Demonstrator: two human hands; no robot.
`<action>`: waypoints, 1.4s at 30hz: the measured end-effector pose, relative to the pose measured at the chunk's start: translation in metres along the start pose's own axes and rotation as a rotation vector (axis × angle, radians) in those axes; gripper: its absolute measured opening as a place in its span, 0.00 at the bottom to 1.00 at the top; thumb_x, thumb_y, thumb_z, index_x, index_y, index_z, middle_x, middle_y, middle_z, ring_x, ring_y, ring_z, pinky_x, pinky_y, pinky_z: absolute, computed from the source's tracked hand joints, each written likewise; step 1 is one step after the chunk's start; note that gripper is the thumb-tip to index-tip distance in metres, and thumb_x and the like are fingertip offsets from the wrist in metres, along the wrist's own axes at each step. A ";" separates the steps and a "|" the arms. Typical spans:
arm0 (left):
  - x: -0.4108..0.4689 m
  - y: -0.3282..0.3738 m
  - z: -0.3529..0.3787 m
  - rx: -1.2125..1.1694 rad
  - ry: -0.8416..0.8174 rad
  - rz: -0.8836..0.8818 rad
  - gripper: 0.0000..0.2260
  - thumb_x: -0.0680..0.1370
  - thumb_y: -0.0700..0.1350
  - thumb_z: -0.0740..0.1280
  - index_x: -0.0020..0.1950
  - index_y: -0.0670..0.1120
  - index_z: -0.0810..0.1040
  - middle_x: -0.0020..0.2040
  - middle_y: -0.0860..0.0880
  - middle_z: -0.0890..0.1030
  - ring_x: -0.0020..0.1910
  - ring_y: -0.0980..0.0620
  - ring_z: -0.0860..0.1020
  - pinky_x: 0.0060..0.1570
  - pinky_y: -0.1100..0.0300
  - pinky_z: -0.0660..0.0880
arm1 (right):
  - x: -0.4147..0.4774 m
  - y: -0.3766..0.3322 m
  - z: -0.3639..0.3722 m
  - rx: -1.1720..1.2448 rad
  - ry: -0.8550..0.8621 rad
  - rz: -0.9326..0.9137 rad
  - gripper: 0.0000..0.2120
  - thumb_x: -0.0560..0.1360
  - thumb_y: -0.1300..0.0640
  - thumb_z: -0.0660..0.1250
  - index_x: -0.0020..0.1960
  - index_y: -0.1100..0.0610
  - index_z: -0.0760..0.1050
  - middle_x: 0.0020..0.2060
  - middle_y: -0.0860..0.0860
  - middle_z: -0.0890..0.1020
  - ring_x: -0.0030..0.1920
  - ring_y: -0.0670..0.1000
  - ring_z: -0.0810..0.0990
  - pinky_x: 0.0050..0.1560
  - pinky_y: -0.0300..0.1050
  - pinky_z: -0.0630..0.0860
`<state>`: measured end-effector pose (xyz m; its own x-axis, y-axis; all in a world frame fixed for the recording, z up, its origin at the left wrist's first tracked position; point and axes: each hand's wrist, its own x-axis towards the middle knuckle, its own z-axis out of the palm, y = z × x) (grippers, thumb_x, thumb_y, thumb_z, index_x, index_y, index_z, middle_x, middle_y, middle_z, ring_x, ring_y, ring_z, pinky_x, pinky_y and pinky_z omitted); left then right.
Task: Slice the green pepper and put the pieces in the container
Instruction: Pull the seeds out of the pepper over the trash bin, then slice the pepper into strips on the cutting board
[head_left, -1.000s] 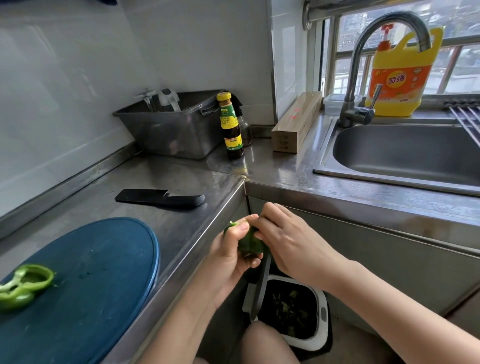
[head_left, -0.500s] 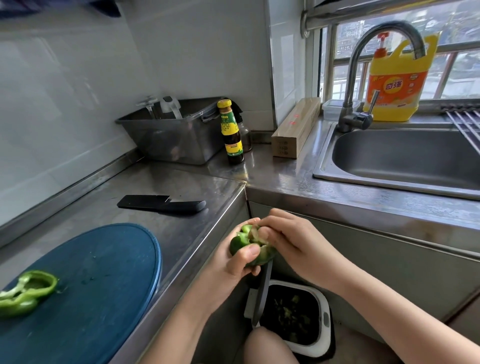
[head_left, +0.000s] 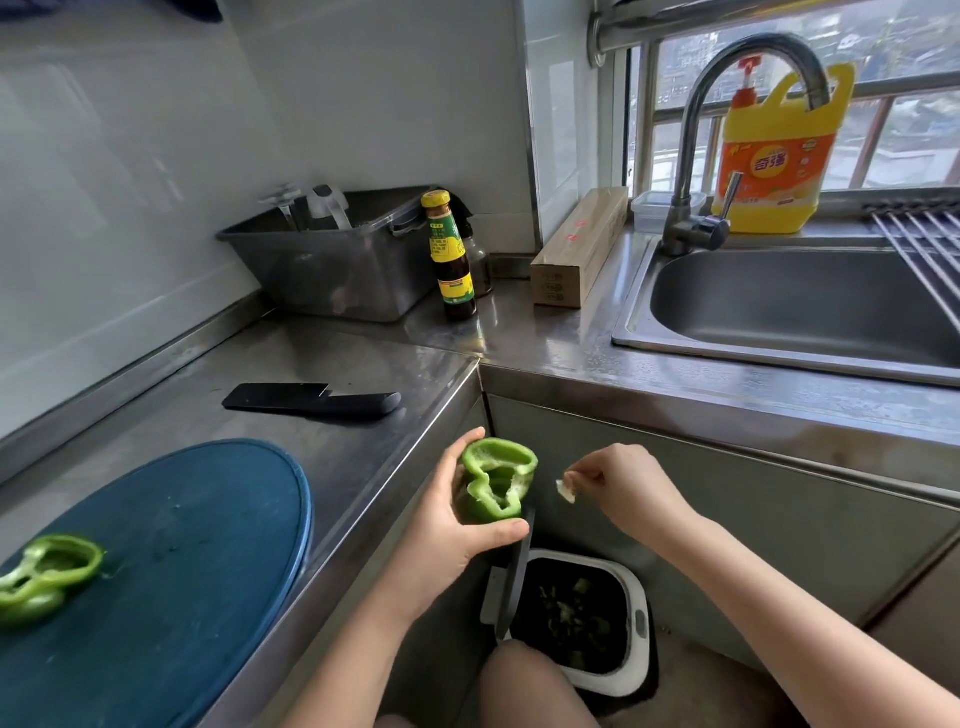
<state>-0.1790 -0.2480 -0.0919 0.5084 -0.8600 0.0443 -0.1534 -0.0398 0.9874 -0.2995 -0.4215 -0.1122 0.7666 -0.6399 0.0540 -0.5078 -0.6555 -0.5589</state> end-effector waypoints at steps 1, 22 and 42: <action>0.000 -0.001 0.001 0.017 0.013 -0.001 0.40 0.59 0.43 0.79 0.68 0.58 0.67 0.62 0.52 0.77 0.61 0.55 0.76 0.60 0.60 0.71 | 0.001 0.003 0.004 -0.058 -0.026 0.010 0.13 0.77 0.53 0.63 0.35 0.53 0.79 0.34 0.50 0.81 0.40 0.55 0.78 0.35 0.41 0.68; -0.049 0.063 -0.123 0.681 0.382 0.103 0.41 0.64 0.51 0.78 0.70 0.60 0.59 0.63 0.58 0.67 0.57 0.68 0.69 0.47 0.82 0.66 | 0.038 -0.199 -0.008 0.295 -0.348 -0.371 0.08 0.74 0.51 0.68 0.50 0.52 0.83 0.40 0.50 0.85 0.38 0.45 0.81 0.43 0.38 0.77; -0.135 0.006 -0.191 0.814 0.777 -0.088 0.26 0.63 0.48 0.79 0.52 0.52 0.68 0.50 0.55 0.72 0.47 0.57 0.72 0.45 0.78 0.65 | 0.129 -0.257 0.093 -0.426 0.006 -0.396 0.13 0.76 0.62 0.58 0.60 0.60 0.62 0.53 0.59 0.75 0.53 0.61 0.77 0.42 0.48 0.68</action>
<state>-0.0869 -0.0352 -0.0627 0.8904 -0.2990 0.3431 -0.4534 -0.6484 0.6115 -0.0335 -0.2986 -0.0386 0.9288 -0.3141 0.1966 -0.2969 -0.9482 -0.1127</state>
